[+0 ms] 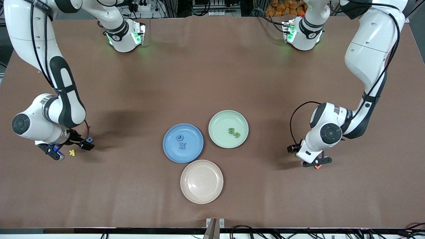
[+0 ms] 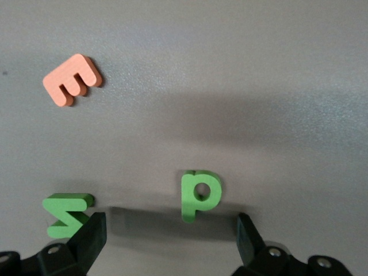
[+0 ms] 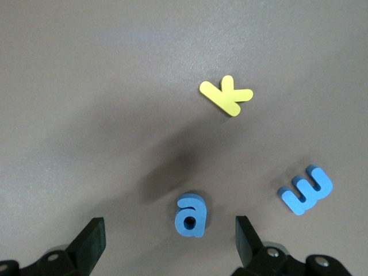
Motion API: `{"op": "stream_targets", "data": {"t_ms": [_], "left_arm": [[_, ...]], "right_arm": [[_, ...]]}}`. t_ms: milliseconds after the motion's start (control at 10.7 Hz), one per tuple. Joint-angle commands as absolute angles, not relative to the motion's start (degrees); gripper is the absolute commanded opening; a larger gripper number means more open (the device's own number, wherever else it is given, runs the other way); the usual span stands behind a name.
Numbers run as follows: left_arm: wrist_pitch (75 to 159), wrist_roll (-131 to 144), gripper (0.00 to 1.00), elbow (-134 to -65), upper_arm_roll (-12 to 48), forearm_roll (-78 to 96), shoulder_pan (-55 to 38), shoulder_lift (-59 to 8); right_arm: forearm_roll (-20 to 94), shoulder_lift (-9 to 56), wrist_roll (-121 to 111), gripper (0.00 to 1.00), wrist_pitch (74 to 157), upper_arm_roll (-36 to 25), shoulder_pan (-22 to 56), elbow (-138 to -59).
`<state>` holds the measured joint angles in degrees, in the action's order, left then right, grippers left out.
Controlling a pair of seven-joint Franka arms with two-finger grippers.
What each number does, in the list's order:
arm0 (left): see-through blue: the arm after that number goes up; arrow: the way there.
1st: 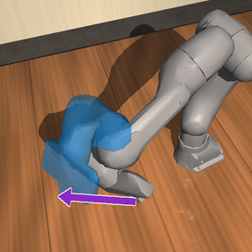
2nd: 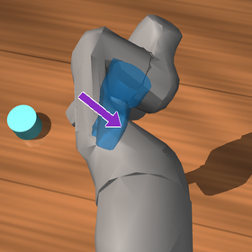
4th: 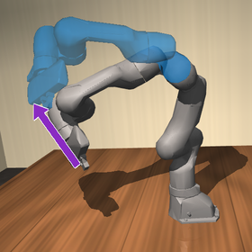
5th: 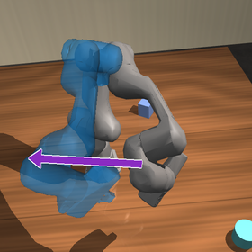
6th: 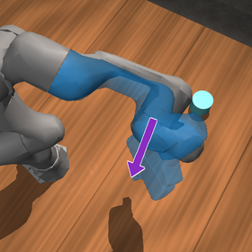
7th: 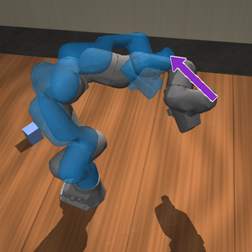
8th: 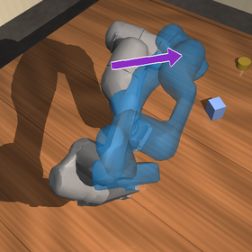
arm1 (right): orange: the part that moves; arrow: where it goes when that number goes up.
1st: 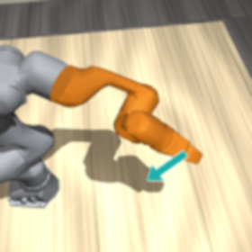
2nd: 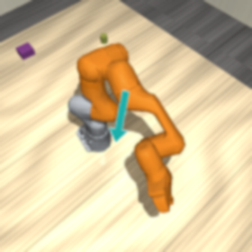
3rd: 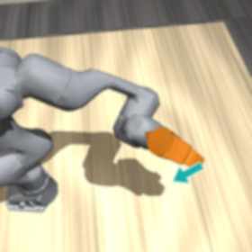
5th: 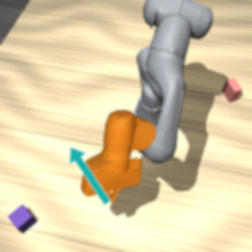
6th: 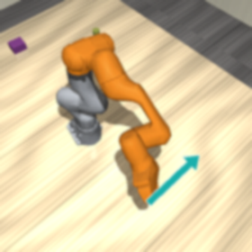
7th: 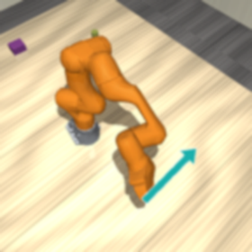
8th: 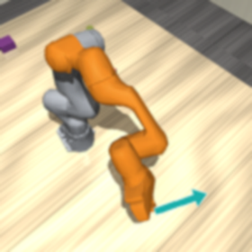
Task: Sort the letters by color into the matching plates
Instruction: 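Grasp the blue a with the right gripper while the left gripper grasps green P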
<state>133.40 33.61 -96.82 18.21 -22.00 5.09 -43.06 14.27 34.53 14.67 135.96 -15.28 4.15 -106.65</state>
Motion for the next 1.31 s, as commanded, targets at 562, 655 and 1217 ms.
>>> {"op": "stream_targets", "data": {"t_ms": [562,655,1217], "left_arm": [[132.45,33.75,1.00,-93.34,17.58,-17.67,4.83,-45.35],[132.45,33.75,1.00,-92.90,17.58,-17.67,4.66,-45.44],[133.07,33.75,1.00,-92.11,17.58,-17.75,4.57,-45.70]], "right_arm": [[13.89,32.96,14.15,0.89,142.11,-12.66,3.08,-112.67],[13.89,32.78,13.19,0.78,142.47,-12.57,2.99,-113.28],[13.89,31.99,6.95,0.58,142.47,-12.39,0.97,-114.26]]}}
